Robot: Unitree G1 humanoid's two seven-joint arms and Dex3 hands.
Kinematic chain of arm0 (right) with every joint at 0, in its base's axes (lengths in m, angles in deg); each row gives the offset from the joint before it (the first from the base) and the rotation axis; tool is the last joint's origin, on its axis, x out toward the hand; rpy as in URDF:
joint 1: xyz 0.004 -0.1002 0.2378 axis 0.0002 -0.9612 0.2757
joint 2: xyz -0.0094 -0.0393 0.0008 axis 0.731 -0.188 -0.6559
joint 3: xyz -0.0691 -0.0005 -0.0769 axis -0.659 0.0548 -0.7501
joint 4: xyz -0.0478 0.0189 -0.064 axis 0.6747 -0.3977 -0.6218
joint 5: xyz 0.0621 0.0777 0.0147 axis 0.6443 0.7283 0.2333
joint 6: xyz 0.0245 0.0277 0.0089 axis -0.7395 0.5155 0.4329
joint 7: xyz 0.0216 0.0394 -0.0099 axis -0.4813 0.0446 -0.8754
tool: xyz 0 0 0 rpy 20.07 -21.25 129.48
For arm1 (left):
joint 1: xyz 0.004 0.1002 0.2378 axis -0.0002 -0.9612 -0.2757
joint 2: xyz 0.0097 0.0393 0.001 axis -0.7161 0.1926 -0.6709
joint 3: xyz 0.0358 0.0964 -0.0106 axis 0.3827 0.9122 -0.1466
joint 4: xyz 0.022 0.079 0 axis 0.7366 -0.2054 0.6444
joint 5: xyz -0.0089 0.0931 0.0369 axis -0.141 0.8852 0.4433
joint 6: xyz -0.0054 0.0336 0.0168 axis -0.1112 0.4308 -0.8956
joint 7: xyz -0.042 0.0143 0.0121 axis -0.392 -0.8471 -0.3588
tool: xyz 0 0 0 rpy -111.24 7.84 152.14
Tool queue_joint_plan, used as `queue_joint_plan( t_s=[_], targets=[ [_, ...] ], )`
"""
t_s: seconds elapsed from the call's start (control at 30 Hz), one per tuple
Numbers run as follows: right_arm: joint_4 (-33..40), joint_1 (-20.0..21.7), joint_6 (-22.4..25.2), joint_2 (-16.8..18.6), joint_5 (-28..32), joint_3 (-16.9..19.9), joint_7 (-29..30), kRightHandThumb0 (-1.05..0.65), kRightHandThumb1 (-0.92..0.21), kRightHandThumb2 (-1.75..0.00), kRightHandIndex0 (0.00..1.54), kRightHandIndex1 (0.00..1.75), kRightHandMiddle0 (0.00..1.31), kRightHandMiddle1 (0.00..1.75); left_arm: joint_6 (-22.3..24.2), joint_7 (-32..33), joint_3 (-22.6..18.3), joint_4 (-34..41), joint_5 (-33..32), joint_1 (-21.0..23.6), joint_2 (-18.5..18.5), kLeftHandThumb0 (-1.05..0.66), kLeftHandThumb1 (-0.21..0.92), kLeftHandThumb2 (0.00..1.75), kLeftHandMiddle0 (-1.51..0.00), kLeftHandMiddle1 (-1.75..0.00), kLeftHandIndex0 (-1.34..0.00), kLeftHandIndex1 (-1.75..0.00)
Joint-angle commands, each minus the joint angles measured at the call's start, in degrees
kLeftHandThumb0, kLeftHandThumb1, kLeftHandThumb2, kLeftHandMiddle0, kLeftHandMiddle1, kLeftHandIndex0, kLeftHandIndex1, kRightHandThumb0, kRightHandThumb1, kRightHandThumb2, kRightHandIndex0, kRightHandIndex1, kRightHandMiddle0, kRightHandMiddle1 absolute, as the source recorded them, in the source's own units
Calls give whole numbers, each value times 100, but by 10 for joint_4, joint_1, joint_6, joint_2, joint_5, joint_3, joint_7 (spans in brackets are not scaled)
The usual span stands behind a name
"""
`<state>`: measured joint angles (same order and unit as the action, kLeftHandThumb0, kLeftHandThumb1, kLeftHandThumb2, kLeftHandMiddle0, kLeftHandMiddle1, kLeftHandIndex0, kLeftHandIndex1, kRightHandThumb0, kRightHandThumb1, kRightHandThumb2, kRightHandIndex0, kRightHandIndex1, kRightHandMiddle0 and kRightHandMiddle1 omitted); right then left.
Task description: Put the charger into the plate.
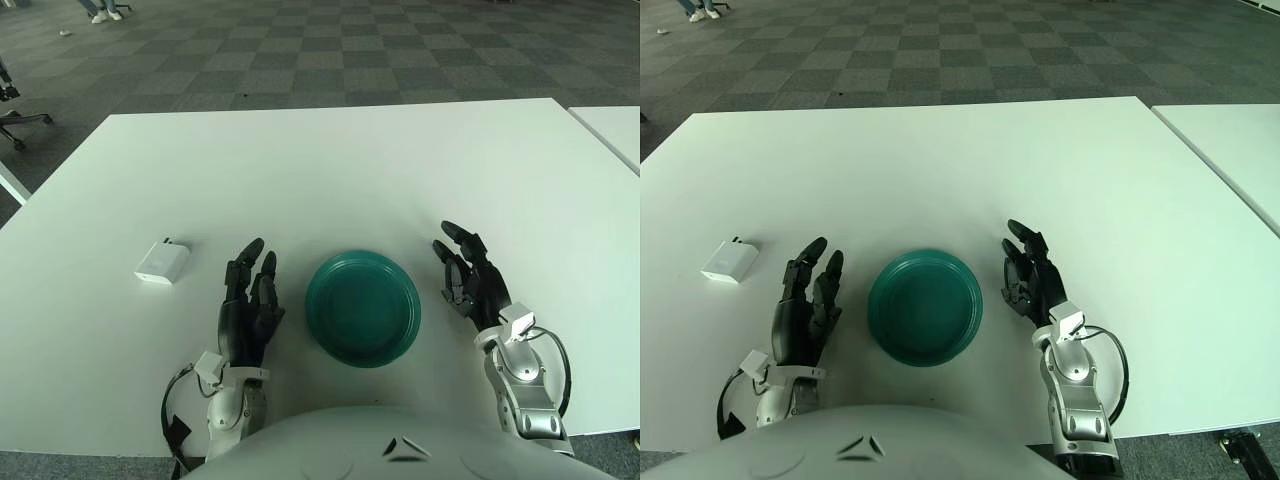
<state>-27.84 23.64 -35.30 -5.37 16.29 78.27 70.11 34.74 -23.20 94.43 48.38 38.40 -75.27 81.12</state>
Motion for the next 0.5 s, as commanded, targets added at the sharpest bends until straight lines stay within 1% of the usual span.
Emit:
queue_joint_plan(
  t_s=[0.0,0.07,0.1,0.2,0.27,0.33,0.43,0.47],
  targets=[
    [-41,-24,44,-9,1,10,-6,-79,-92,-75,34,2,0,59,-22,99,-31,20,171,-6,-14,-70,92,67,-42,-3,0,-90],
    [-42,-24,45,-9,6,13,-8,-79,-92,-74,34,2,0,60,-14,132,-50,43,237,6,-28,-70,92,69,-41,-3,0,-89],
    [-43,-24,45,-9,7,13,-9,-79,-92,-74,34,2,0,61,-10,142,-56,51,257,10,-32,-69,92,70,-41,-2,0,-89],
    [-46,-22,50,-9,20,21,-13,-78,-92,-72,34,2,0,64,38,191,-91,98,345,44,-43,-70,92,71,-40,-2,0,-86],
    [-48,-22,54,-9,28,26,-18,-77,-92,-70,35,2,0,67,66,228,-109,111,394,61,-45,-74,92,70,-40,-1,0,-84],
    [-52,-20,56,-11,35,31,-24,-76,-92,-68,35,2,0,69,87,265,-122,102,423,77,-48,-77,92,68,-39,-1,0,-83],
    [-56,-17,57,-13,42,37,-31,-75,-92,-66,35,2,0,70,104,307,-135,71,440,101,-57,-83,92,63,-38,-1,0,-79],
    [-56,-16,58,-14,44,39,-33,-75,-92,-65,35,2,0,71,121,322,-141,67,451,111,-57,-84,92,62,-38,0,0,-78]
  ],
)
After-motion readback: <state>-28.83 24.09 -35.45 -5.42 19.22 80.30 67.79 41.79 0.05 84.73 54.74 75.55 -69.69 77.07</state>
